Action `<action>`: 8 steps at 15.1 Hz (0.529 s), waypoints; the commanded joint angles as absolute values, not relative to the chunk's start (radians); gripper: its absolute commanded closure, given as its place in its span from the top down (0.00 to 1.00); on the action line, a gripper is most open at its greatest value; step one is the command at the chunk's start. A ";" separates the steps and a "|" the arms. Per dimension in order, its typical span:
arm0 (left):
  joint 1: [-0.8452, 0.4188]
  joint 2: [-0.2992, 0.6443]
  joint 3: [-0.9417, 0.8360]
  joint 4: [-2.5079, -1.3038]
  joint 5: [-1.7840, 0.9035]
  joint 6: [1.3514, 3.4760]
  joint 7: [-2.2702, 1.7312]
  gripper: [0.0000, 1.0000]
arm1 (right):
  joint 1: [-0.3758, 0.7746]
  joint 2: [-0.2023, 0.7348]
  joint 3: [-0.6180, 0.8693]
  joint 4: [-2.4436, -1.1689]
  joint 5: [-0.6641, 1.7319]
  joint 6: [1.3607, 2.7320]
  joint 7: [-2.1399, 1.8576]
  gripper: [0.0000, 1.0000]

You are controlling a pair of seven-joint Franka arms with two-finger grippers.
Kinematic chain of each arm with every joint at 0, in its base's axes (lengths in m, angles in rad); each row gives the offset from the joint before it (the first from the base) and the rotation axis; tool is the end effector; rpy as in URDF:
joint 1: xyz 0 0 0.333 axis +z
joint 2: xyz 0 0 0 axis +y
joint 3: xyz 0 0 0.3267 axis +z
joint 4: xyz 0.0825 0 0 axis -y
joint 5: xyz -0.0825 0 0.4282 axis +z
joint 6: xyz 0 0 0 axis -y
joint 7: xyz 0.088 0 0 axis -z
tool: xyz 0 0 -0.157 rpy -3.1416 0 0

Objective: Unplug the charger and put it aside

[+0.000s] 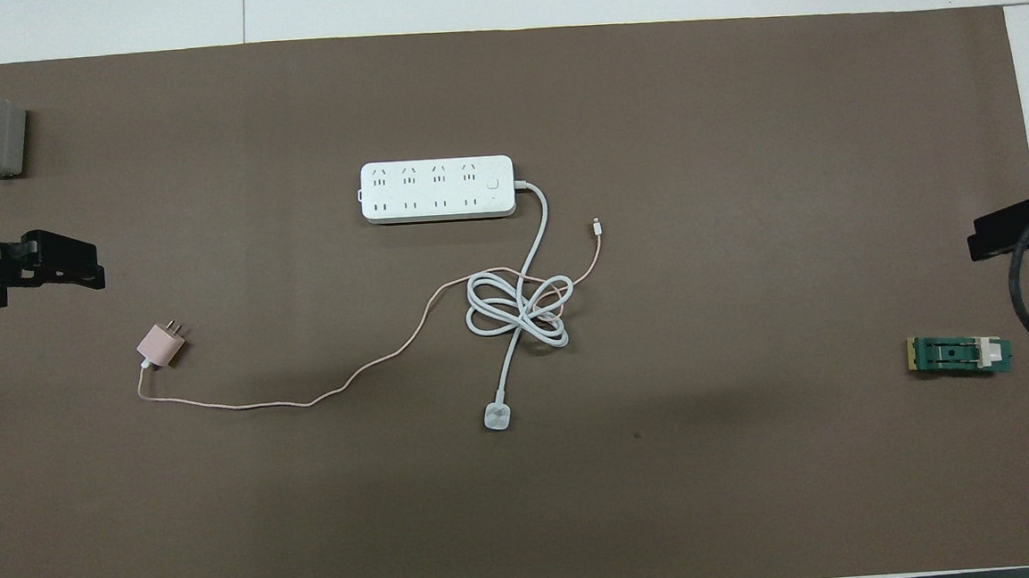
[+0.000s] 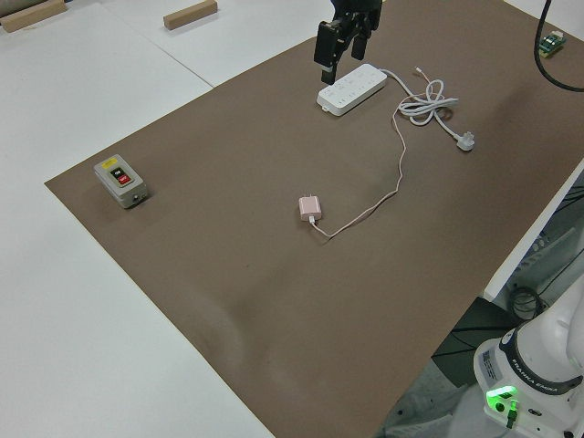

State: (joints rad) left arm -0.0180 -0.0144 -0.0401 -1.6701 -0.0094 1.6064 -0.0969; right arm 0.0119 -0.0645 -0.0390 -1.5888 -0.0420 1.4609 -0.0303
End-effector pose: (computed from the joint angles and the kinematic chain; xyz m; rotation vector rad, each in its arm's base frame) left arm 0.5905 -0.0359 0.5456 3.1350 0.0617 -0.0782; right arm 0.5626 -0.0228 0.6045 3.1024 0.0001 -0.1002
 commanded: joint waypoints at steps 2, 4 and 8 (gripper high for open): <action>-0.018 -0.034 -0.037 -1.686 -0.017 1.608 -0.072 1.00 | 0.023 -0.083 -0.034 -1.615 -0.046 1.476 -0.020 1.00; -0.018 -0.034 -0.037 -1.686 -0.021 1.603 -0.022 1.00 | 0.023 -0.083 -0.034 -1.615 -0.046 1.474 -0.020 1.00; -0.017 -0.035 -0.037 -1.684 -0.023 1.585 0.018 1.00 | 0.021 -0.083 -0.034 -1.615 -0.046 1.476 -0.018 1.00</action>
